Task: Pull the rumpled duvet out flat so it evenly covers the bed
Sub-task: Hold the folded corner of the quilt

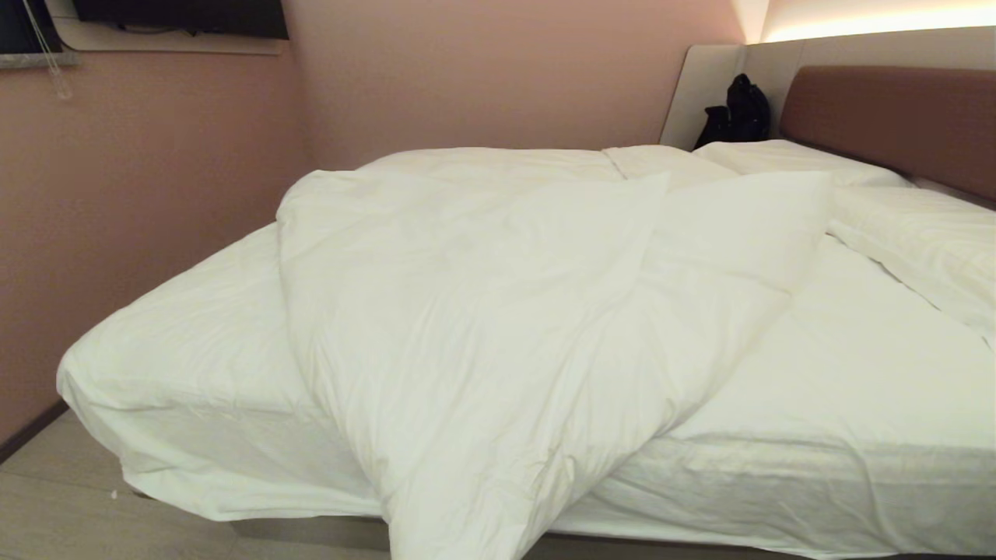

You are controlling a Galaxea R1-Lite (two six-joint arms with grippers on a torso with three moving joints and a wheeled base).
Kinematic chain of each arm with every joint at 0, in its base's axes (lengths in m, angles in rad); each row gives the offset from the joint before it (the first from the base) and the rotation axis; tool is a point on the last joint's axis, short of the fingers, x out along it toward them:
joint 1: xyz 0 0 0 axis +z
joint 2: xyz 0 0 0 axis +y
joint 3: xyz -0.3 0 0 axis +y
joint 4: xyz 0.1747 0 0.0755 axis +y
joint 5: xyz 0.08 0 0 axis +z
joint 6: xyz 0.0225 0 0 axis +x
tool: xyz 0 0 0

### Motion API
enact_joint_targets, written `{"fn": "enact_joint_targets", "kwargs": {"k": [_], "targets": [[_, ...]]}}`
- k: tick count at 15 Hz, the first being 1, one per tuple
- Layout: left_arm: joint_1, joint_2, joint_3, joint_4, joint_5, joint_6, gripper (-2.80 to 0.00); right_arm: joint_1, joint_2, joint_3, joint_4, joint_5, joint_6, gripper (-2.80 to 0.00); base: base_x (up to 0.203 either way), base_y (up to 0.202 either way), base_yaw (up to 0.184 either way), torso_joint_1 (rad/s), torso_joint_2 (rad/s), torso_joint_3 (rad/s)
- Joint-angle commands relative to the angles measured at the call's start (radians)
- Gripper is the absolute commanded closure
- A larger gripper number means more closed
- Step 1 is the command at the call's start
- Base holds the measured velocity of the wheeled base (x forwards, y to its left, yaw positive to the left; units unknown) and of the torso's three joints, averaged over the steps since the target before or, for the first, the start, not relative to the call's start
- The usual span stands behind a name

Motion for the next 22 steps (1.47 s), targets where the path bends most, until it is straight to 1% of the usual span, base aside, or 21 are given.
{"fn": "enact_joint_targets", "kwargs": {"k": [1, 9, 16, 22], "targets": [[0.000, 0.000, 0.000, 0.000, 0.001, 0.000, 0.00, -0.008, 0.013, 0.000, -0.012, -0.002, -0.001, 0.00, 0.000, 0.000, 0.000, 0.000, 0.00, 0.000], [0.000, 0.000, 0.000, 0.000, 0.001, 0.000, 0.00, -0.021, 0.016, -0.011, -0.019, -0.003, -0.002, 0.00, 0.000, 0.000, 0.000, 0.000, 0.00, 0.000], [0.000, 0.000, 0.000, 0.000, 0.001, 0.000, 0.00, -0.056, 0.013, -0.037, -0.018, -0.005, -0.013, 0.00, 0.000, 0.000, 0.000, 0.000, 0.00, 0.000], [0.000, 0.000, 0.000, 0.000, 0.001, 0.000, 0.00, -0.060, 0.034, -0.057, -0.018, -0.005, -0.014, 0.00, 0.000, 0.000, 0.000, 0.000, 0.00, 0.000]]}}
